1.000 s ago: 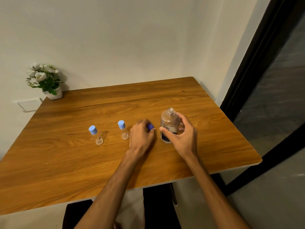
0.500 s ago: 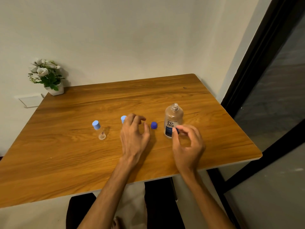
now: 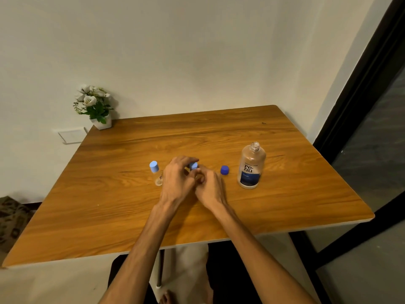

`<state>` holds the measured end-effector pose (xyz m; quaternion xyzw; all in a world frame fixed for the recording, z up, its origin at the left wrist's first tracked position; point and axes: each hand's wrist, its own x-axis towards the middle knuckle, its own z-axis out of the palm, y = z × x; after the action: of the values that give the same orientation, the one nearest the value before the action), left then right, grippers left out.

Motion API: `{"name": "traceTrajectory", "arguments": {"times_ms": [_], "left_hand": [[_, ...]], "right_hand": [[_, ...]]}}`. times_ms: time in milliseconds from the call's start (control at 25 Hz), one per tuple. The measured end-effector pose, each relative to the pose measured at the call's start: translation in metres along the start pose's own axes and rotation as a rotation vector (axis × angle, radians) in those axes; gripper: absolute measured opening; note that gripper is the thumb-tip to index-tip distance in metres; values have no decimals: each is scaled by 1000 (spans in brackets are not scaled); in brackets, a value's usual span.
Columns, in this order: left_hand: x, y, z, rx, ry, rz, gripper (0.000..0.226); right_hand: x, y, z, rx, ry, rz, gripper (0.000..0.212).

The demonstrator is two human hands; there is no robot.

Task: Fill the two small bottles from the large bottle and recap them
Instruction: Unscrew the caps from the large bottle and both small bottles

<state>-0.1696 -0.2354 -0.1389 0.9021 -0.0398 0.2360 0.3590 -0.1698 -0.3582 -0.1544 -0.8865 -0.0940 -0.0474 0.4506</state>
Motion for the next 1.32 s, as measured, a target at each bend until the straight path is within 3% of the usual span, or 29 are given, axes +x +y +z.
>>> {"name": "traceTrajectory", "arguments": {"times_ms": [200,360,520,680,720,840,920,1120,1200,1320], "left_hand": [[-5,0,4,-130,177,-202,34],[-8,16,15,-408,-43,-200,23],[-20,8,16,-554,-81,-197,31],[-2,3,16,-470,162,-260,22],[6,0,16,-419,161,-277,23],[13,-16,24,-141,-53,-308,21],[7,-24,27,-53,-111,-302,20],[2,-18,23,-150,-112,-318,54],[-9,-8,15,-197,-24,-279,48],[-25,-8,-6,-123,289,-24,23]], "right_hand": [[-27,9,7,-24,78,-30,24],[-26,10,8,-49,110,-28,12],[-18,21,2,-51,159,30,32],[-20,29,-3,13,206,40,32],[-19,30,-3,22,208,45,31],[-18,33,-3,36,177,77,31],[-18,33,-1,24,166,69,36],[-23,30,-8,58,128,70,73],[-34,29,-12,93,226,32,74],[-51,20,-16,140,425,-102,40]]}}
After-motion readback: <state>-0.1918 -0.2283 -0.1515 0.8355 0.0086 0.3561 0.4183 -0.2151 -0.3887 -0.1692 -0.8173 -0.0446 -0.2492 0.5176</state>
